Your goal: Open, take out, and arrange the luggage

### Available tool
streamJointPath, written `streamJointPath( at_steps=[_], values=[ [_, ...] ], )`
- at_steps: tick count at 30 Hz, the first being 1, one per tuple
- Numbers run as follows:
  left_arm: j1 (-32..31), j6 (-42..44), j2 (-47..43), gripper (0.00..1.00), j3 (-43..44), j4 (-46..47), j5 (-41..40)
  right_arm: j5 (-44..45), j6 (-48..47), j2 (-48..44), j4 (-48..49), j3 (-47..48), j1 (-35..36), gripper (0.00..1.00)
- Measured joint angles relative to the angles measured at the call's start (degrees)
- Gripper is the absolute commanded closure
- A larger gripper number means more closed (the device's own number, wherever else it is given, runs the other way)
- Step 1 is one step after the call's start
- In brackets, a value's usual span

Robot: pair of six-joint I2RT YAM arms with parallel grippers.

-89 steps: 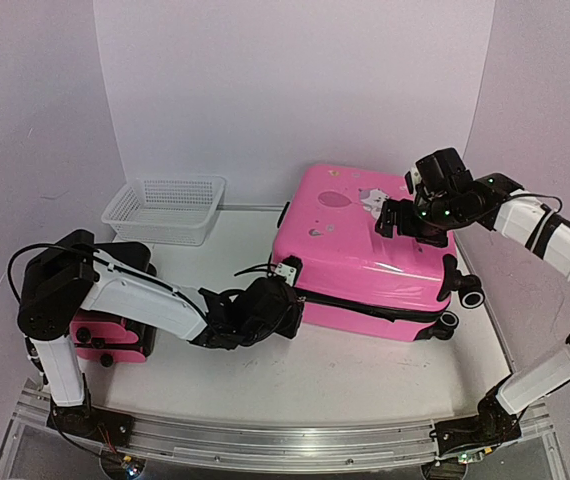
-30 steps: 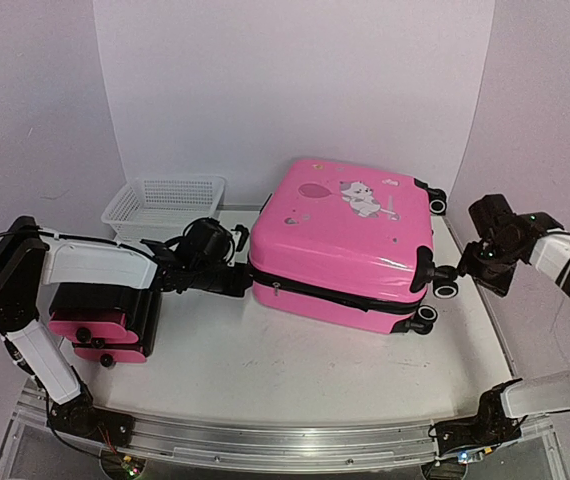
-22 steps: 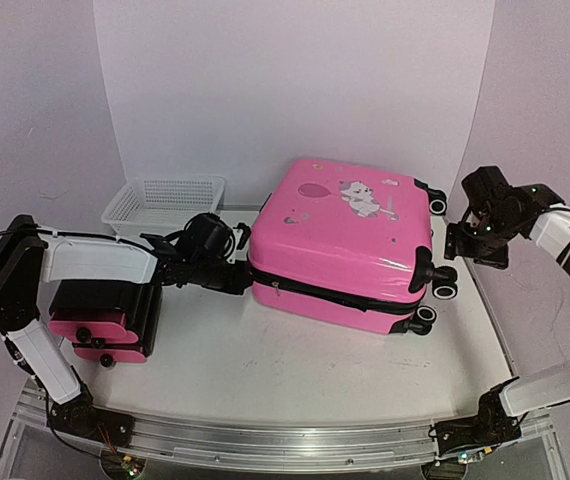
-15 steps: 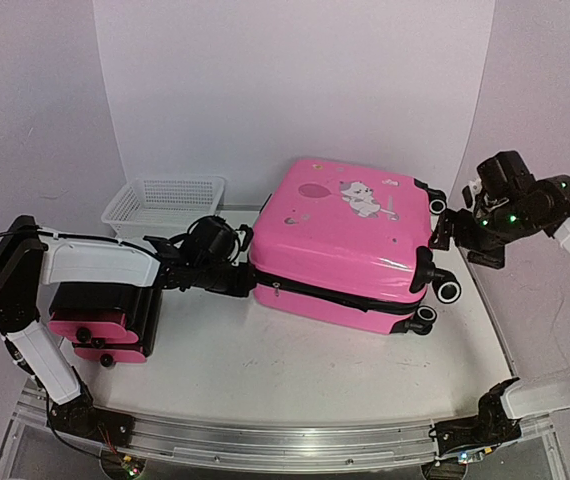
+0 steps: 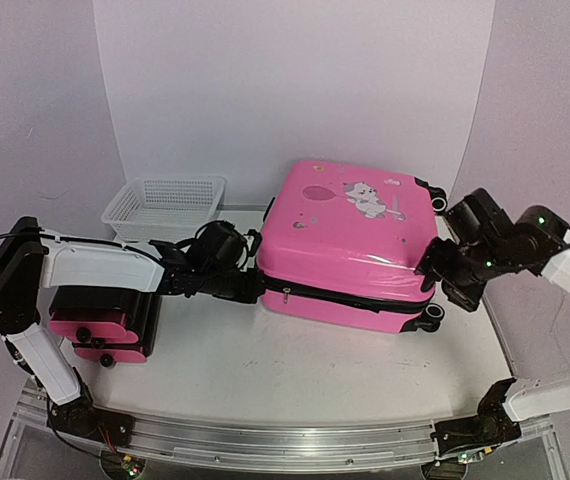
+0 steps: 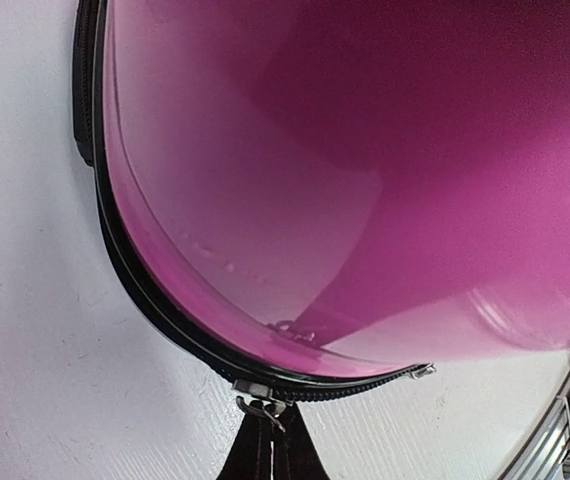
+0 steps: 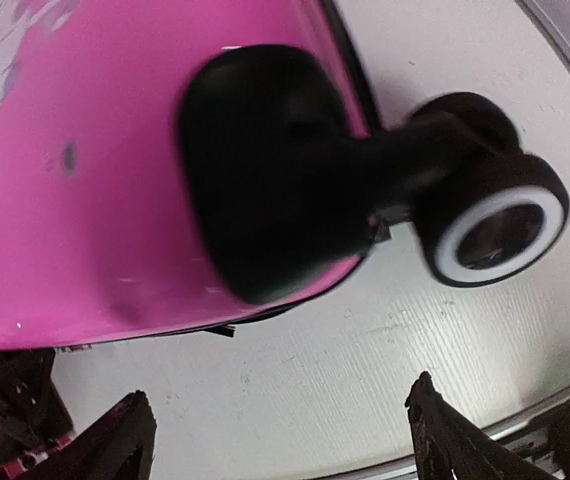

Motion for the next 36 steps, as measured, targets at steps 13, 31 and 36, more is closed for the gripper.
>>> streamJointPath(
  at_steps=[13, 31, 36],
  values=[
    [0.0, -0.5, 0.0, 1.0, 0.0, 0.2, 1.4, 14.0, 36.5, -2.4, 3.0, -6.9, -3.2, 0.22],
    [-0.9, -0.7, 0.0, 1.0, 0.0, 0.4, 1.4, 16.2, 51.5, 7.3, 7.5, -6.1, -10.4, 0.6],
    [-1.5, -0.6, 0.0, 1.0, -0.1, 0.8, 2.3, 14.1, 51.8, 8.0, 11.0, -6.1, -13.7, 0.92]
  ],
)
